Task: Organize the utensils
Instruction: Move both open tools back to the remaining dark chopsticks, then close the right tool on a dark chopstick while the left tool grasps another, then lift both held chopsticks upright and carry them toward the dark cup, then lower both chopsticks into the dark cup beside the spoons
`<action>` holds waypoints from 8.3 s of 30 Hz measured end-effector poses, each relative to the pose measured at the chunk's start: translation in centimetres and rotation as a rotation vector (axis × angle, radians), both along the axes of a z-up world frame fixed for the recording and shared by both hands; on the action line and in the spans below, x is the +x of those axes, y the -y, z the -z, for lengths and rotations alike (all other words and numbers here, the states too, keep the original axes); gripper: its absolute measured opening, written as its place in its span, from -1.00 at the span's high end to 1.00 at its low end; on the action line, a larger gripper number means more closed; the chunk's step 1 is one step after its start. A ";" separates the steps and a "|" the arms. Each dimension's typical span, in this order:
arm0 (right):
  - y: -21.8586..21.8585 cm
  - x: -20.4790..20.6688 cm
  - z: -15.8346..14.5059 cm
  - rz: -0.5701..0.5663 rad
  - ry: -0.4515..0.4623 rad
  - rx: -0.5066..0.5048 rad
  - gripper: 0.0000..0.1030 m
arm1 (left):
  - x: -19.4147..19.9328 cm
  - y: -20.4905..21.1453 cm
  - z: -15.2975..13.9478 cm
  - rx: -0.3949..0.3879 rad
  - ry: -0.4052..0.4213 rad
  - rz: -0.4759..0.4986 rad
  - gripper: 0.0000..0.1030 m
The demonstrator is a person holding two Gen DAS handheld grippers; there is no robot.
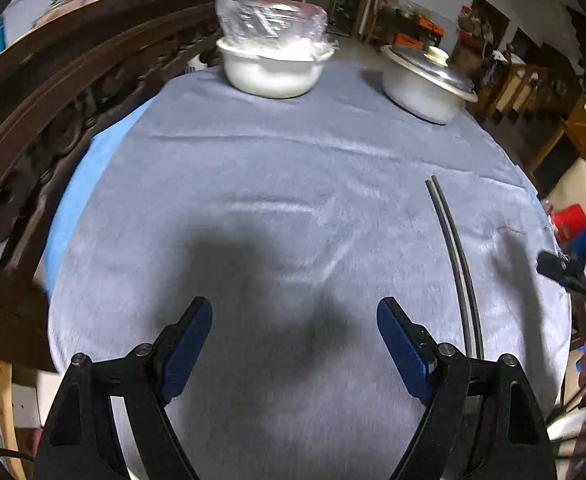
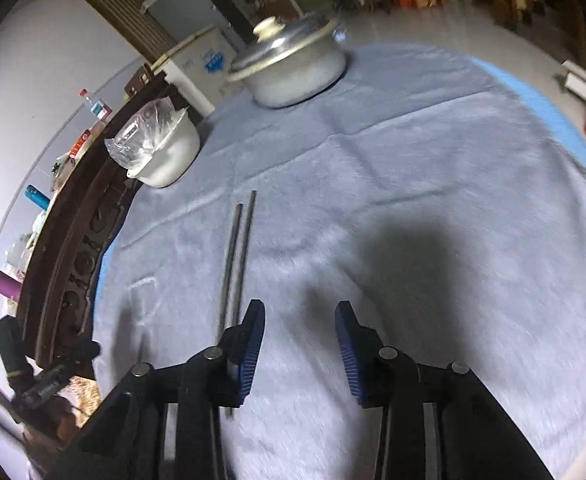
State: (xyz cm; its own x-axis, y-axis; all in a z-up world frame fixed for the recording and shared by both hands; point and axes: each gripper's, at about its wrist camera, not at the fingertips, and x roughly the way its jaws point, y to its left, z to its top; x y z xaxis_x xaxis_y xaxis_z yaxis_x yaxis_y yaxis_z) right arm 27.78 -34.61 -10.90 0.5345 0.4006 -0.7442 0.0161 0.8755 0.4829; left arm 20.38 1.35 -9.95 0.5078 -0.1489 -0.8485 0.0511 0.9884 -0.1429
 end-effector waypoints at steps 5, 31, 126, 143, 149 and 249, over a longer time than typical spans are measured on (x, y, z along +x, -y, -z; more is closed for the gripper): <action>-2.4 5.3 0.1 -0.042 -0.032 0.019 0.35 | 2.7 1.4 0.5 0.012 -0.025 0.028 -0.64; -10.7 13.4 3.0 -0.127 -0.154 -0.282 0.91 | 7.2 3.1 1.7 0.040 -0.082 0.102 -0.17; -4.3 -22.7 -20.2 0.065 0.617 -0.335 0.90 | -17.4 0.7 -18.9 -0.084 0.544 0.136 0.90; 0.7 -17.1 -17.2 0.094 0.313 -0.168 0.89 | -18.2 1.7 -20.9 -0.099 0.573 0.162 0.90; 7.8 -9.8 -7.8 0.234 -0.008 -0.075 0.80 | -17.2 0.9 -20.0 -0.089 0.551 0.139 0.90; -8.7 -24.2 -18.7 -0.062 0.553 -0.158 0.88 | -18.5 7.4 -17.4 -0.168 0.439 0.214 0.90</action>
State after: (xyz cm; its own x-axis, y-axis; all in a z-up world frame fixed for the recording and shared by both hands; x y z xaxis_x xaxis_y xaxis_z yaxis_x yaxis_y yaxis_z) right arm 3.59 -25.92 7.81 0.8401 0.3500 -0.4143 -0.2548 0.9291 0.2681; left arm 1.86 -6.07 7.42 0.7542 -0.4044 -0.5173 0.3404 0.9145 -0.2186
